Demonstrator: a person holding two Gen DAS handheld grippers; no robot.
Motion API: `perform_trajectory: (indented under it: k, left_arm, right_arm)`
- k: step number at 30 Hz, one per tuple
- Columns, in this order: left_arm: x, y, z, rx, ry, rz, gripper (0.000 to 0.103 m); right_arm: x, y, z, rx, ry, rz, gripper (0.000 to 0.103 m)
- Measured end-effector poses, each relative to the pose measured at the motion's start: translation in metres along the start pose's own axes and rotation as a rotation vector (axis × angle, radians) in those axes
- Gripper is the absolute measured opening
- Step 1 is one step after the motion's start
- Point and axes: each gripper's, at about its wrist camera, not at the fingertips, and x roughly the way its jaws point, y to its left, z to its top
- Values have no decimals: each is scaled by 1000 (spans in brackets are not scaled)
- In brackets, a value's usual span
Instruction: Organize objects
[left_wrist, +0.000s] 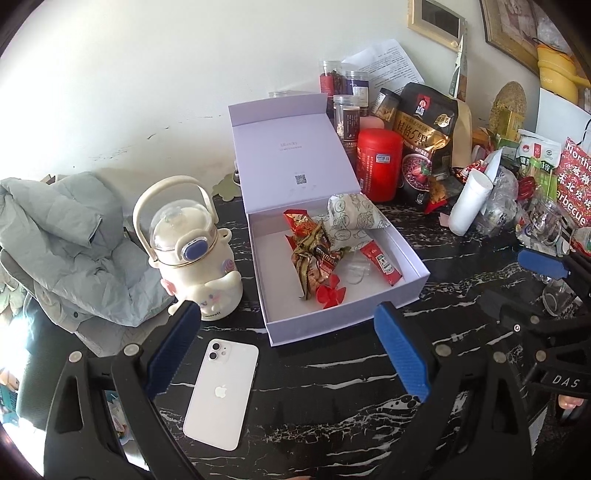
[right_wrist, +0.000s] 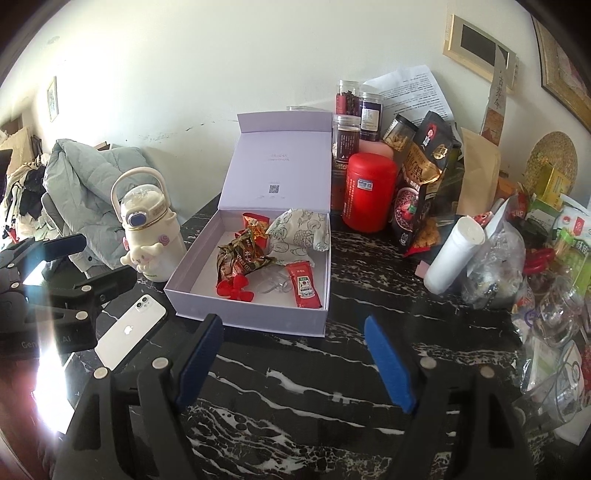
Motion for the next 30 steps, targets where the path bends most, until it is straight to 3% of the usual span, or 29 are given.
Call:
perform_trajectory:
  k: [14,30]
  left_arm:
    - [3,6,-19,-1,51,-10,95]
    - [10,5,-17,18,57,-13,95]
  right_arm:
    - [9,9,-10,10,23,-5,83]
    - [20,9,-11,10,49,-6,83]
